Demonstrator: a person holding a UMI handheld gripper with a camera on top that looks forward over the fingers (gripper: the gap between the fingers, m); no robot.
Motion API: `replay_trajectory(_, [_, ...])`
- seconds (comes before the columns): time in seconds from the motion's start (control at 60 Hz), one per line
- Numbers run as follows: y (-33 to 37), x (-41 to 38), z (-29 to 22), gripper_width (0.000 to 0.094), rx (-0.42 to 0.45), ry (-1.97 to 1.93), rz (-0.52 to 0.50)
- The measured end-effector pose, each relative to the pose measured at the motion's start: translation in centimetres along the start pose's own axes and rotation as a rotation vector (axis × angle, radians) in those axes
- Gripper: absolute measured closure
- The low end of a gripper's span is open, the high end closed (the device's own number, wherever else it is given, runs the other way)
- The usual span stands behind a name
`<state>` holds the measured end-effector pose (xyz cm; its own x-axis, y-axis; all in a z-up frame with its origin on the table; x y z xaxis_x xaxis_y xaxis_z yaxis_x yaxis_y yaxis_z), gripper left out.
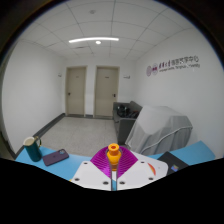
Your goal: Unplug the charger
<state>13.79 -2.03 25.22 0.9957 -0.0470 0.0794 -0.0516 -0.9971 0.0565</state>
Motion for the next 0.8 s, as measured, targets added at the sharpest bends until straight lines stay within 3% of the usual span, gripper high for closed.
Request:
replay_trajectory(0.183, [2.5, 4.7, 9.8, 0.0878, -0.279, -0.038, 0.046])
replay_trajectory(0.317, [3.0, 4.6, 15.2, 0.0876, -0.430, -0.066, -0.009])
replay_trajectory(0.533, [1.5, 3.4, 19.3, 0.0827, -0.523, -0.029, -0.024])
replay_trajectory(0.667, [0.8, 3.3, 19.8, 0.0673, -0.532, -0.064, 0.003])
replay_trajectory(0.7, [0.8, 3.2, 19.7, 0.0552, -0.532, -0.077, 0.007])
replay_trajectory(0.717, [0.8, 3.1, 19.7, 0.0445, -0.531, -0.084, 0.011])
replay_trajectory(0.767, [0.8, 3.0, 19.5, 0.0275, -0.517, -0.105, 0.024])
replay_trajectory(0.8, [0.8, 3.0, 19.4, 0.0217, -0.508, -0.113, 0.036])
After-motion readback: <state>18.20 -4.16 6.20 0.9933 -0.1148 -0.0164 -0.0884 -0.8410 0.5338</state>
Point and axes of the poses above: the point between the fingertips, and its own axes, seen from behind it with the camera up: x to the right, z down, y backward, against the way the camera looks, the point moved 10 cm from there along y, backward, against the way the camera looks, and after that the axes turned 13 degrees about x, right-handed, at the moved point
